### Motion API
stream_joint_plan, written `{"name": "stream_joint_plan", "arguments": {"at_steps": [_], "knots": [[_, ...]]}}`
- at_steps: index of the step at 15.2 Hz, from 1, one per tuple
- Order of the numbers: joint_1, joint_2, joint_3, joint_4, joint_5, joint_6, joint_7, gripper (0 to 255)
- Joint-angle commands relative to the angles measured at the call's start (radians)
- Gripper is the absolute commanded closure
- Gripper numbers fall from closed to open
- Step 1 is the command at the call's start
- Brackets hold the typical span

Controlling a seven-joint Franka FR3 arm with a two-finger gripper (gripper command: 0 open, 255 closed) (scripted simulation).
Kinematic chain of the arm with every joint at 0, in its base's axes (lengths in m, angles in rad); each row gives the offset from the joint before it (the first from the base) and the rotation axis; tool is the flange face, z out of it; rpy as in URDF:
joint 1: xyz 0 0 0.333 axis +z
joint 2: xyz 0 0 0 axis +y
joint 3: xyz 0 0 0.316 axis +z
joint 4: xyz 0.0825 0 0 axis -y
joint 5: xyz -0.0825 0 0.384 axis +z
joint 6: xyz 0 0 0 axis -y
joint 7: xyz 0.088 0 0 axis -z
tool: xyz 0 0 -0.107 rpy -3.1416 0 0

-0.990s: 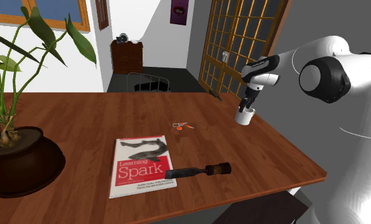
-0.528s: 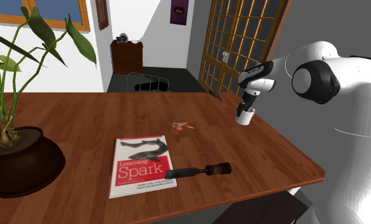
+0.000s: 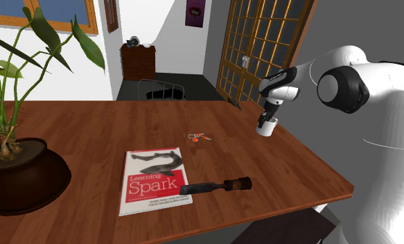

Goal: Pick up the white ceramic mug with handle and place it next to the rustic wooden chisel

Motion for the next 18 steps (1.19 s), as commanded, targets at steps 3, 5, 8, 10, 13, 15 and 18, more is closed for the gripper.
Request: {"name": "stream_joint_plan", "arguments": {"at_steps": [3,5,8,10,13,15,18], "knots": [[0.000,0.000,0.000,0.000,0.000,0.000,0.000,255],[0.000,0.000,0.000,0.000,0.000,0.000,0.000,255],[0.000,0.000,0.000,0.000,0.000,0.000,0.000,255],[0.001,-0.006,-0.002,0.005,-0.005,-0.010,0.003,255],[0.005,-0.025,-0.009,0.020,-0.018,-0.043,0.013,255],[0.008,-0.037,-0.012,0.032,-0.026,-0.064,0.019,255],[0.010,-0.053,-0.018,0.051,-0.037,-0.098,0.027,255]]}}
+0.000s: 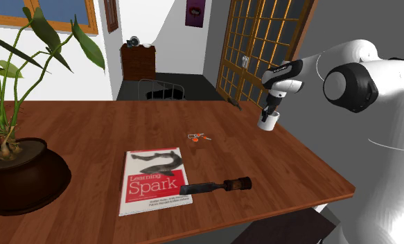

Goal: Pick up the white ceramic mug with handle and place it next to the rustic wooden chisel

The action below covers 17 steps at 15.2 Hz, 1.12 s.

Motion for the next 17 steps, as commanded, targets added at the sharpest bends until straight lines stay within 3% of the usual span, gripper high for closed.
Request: {"name": "stream_joint_plan", "arguments": {"at_steps": [1,17], "knots": [[0.001,-0.010,-0.003,0.016,-0.007,-0.024,0.005,255],[0.003,-0.063,-0.020,0.162,-0.048,-0.216,0.039,255]]}}
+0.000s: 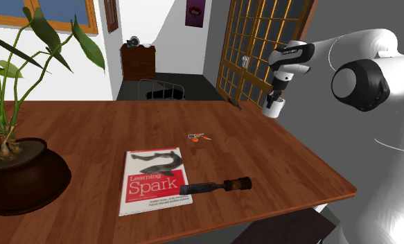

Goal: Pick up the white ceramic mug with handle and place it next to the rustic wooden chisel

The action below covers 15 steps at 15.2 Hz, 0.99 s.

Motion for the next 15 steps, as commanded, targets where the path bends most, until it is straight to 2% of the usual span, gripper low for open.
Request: {"name": "stream_joint_plan", "arguments": {"at_steps": [1,7,11,15], "knots": [[0.001,-0.008,-0.002,0.018,-0.005,-0.025,0.004,255],[-0.004,-0.012,-0.005,0.091,-0.010,-0.100,0.011,255],[0.079,-0.181,0.004,-0.116,-0.097,-0.036,0.100,255],[0.133,-0.336,0.038,-0.288,-0.180,0.003,0.204,255]]}}
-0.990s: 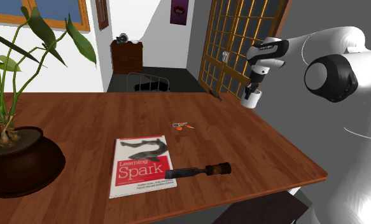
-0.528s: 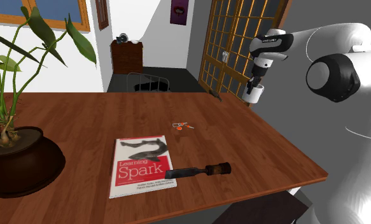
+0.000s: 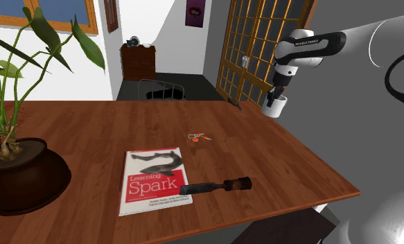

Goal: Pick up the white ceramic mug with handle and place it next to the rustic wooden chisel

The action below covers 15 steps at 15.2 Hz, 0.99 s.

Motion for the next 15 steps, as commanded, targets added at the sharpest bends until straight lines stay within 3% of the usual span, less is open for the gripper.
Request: {"name": "stream_joint_plan", "arguments": {"at_steps": [1,8,15], "knots": [[0.021,-0.069,0.021,-0.080,-0.036,0.020,0.053,255],[0.060,-0.299,0.125,-0.312,-0.124,0.035,0.237,255],[0.089,-0.488,0.250,-0.486,-0.141,0.016,0.406,255]]}}
